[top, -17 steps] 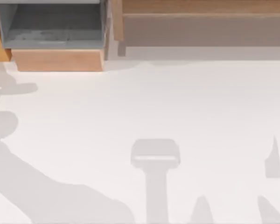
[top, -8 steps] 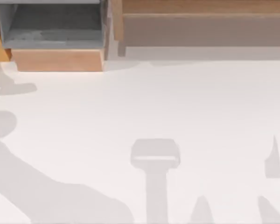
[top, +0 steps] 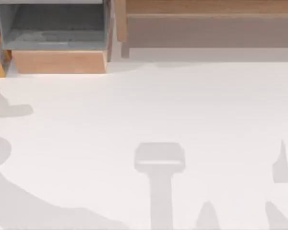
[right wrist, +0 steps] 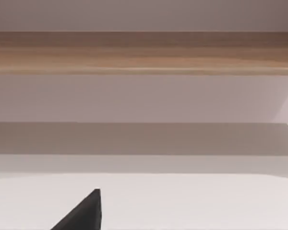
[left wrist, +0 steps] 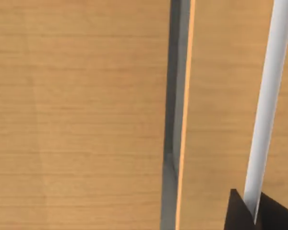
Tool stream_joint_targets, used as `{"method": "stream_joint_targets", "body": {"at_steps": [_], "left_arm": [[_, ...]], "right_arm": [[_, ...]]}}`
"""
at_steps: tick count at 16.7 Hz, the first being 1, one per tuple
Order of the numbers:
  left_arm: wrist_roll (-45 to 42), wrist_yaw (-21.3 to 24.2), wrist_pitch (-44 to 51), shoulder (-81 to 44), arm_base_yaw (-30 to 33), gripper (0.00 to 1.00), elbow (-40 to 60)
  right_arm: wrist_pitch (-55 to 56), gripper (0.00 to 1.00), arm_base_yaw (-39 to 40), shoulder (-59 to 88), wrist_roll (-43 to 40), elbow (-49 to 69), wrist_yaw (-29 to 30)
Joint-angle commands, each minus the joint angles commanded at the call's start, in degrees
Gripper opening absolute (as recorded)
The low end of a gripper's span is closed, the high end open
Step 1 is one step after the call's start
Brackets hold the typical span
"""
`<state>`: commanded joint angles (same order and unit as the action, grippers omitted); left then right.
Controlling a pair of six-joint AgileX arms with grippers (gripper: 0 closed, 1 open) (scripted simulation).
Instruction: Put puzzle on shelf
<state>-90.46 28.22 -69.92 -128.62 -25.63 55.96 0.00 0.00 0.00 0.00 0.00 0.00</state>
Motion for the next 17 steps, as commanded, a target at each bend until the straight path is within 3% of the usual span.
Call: {"method": "stream_joint_targets", "body": {"at_steps": [8, 17], "left_arm": [[-0.3, 1.2, -2.4, 1.9, -1.3, 0.0, -3.1], [-0.5, 6.1, -9.5, 7.4, -6.1, 0.0, -16.2]], "right_arm": [[0.0, 1.0, 0.0, 0.0, 0.0, 0.0, 0.0], [0.0, 1.0, 0.0, 0.0, 0.0, 0.0, 0.0]]}}
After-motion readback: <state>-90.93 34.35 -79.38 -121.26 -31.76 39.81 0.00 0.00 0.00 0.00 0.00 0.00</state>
